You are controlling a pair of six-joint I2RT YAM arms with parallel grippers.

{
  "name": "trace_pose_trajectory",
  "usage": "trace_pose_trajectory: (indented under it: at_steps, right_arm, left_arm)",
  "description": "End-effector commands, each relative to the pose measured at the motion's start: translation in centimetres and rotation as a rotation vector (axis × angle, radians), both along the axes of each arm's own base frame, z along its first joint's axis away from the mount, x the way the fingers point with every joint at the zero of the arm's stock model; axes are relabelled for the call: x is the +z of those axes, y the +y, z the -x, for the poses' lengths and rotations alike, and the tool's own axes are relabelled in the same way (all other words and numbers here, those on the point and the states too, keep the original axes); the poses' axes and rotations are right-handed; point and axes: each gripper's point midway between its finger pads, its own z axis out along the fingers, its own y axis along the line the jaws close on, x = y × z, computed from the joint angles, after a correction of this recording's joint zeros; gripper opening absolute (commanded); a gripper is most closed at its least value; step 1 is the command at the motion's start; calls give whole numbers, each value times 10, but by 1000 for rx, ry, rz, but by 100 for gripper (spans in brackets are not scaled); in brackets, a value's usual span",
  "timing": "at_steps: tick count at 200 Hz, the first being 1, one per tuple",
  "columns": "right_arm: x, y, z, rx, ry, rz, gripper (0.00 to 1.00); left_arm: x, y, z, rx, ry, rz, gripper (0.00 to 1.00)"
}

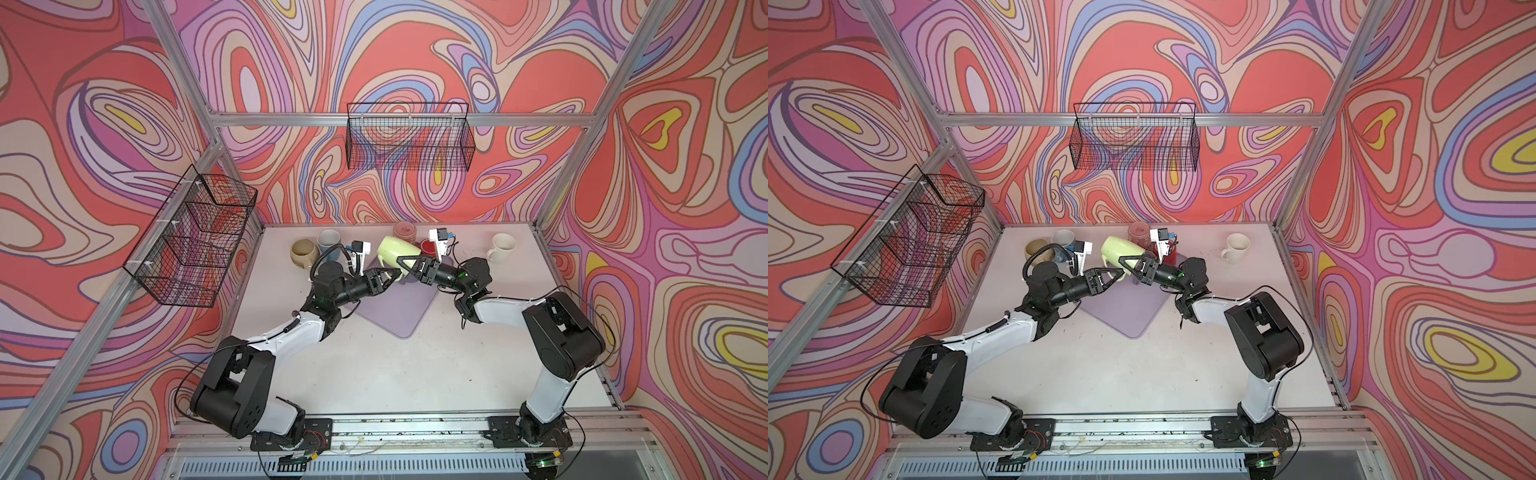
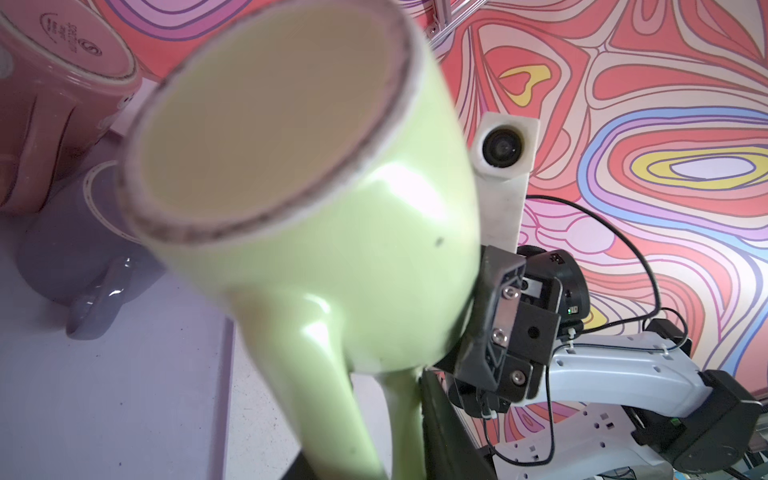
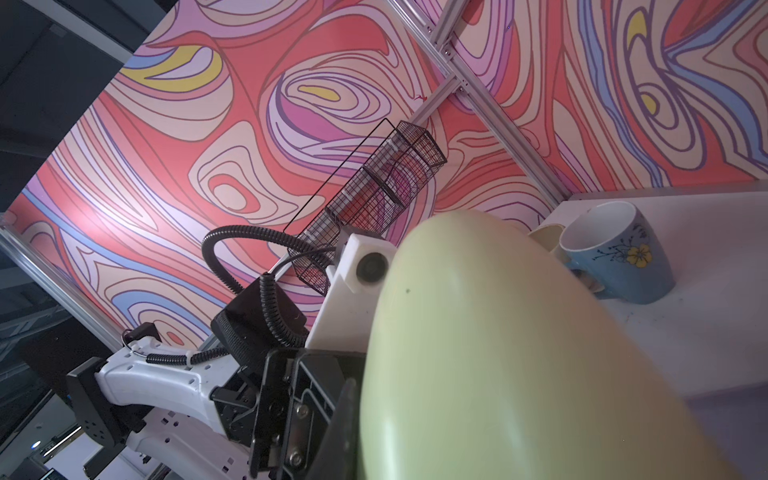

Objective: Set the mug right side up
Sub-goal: 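Open the left gripper off the lime green mug while the right gripper holds it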

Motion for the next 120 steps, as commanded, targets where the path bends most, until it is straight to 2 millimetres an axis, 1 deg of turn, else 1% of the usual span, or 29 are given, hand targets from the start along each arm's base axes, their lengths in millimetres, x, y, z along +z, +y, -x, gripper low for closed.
trace_pose_trajectory:
  at_steps: [1, 30, 63, 108, 120]
  right_arm:
    - [8, -1, -9, -46, -12, 7, 0]
    - [-1, -1, -17, -72, 22, 36, 0]
    - [-12, -1, -24, -98, 58, 68, 0]
    - [-27, -1, -31, -126, 105, 127, 0]
    - [-35, -1, -34, -138, 133, 157, 0]
  left_arm:
    - [16, 9, -8, 36, -112, 19, 36]
    - [11, 14, -10, 50, -104, 12, 44]
    - [7, 26, -13, 81, -95, -1, 49]
    - [2, 41, -13, 126, -89, -63, 53]
    - [1, 46, -13, 145, -90, -94, 53]
